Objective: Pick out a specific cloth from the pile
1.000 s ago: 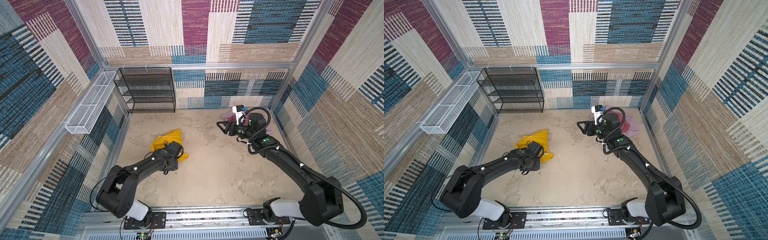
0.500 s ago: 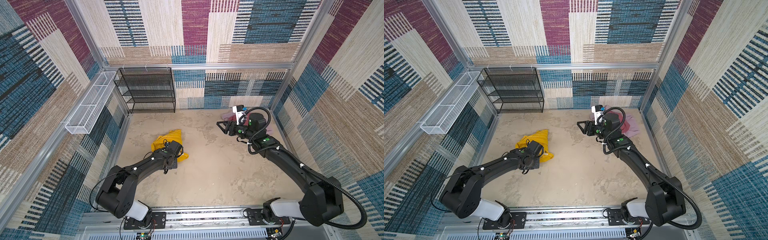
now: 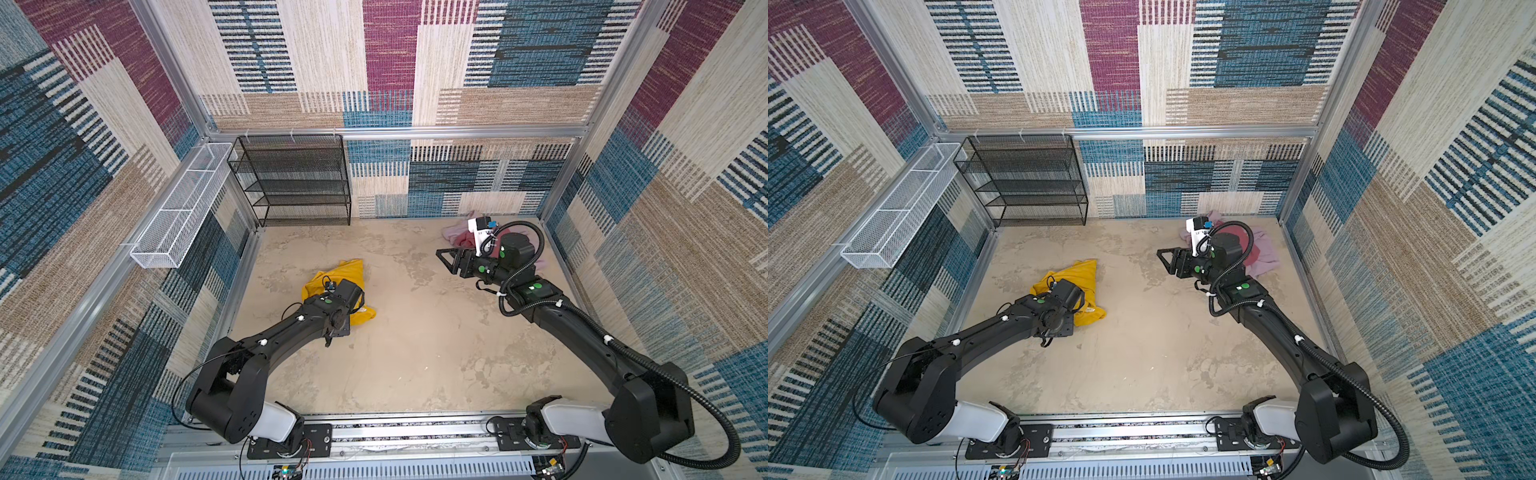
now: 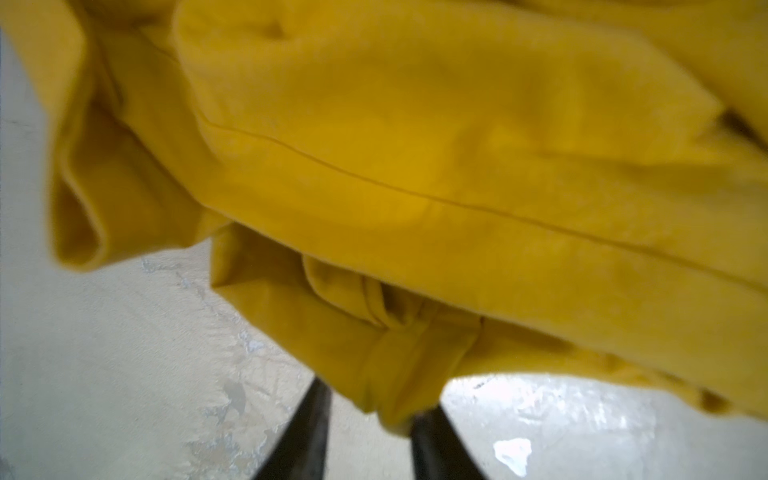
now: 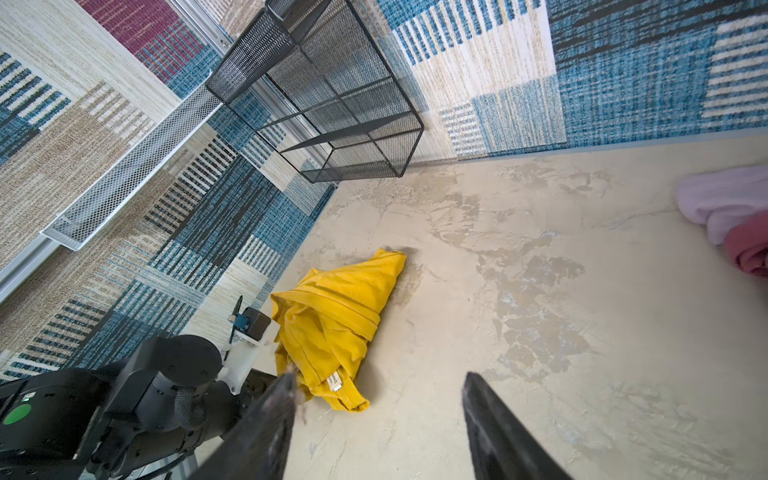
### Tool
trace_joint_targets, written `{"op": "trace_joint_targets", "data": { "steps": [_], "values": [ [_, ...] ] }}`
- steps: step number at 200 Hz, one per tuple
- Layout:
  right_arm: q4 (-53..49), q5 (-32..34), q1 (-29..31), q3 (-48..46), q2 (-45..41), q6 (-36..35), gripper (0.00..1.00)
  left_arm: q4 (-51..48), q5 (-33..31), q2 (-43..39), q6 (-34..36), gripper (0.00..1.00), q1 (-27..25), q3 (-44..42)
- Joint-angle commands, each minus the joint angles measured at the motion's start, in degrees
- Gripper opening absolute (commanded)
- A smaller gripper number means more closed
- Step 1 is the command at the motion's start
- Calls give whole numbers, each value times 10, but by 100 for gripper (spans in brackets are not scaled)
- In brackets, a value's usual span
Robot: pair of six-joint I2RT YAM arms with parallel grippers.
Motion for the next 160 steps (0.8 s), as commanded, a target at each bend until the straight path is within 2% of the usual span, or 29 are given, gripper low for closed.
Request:
{"op": "trace_joint_targets", "data": {
  "steps": [1,8,12,15,33,53,66,89,112,145,160],
  "values": [
    [-3,17,0,-12,-9,-21,91,-22,27,-38,-14,62,-1,1],
    [-3,22,-1,-19,-13,-29,94,-24,38,-59,-21,65,-1,-3],
    [-3,28,-2,-24,-15,-34,95,-25,44,-70,-26,78,-2,-5],
    [-3,34,-2,-27,-17,-37,95,-25,49,-80,-31,80,-2,-8],
    [-8,72,-8,-42,-18,-56,97,-24,68,-131,-46,81,-5,-14],
    [-6,130,-15,-62,-21,-79,97,-7,37,-180,-35,80,-5,-17],
    [6,167,-23,-82,-28,-96,97,22,4,-203,-7,81,-5,-19],
    [67,260,-34,-142,-52,-134,97,138,-30,-215,74,85,-2,-40],
    [190,368,-39,-237,-82,-180,97,231,-68,-190,120,87,20,-56],
    [413,457,-55,-367,-84,-248,98,306,-39,-113,150,87,95,-53],
    [494,470,-71,-402,-70,-266,99,338,-33,-89,162,87,128,-58]
  ]
}}
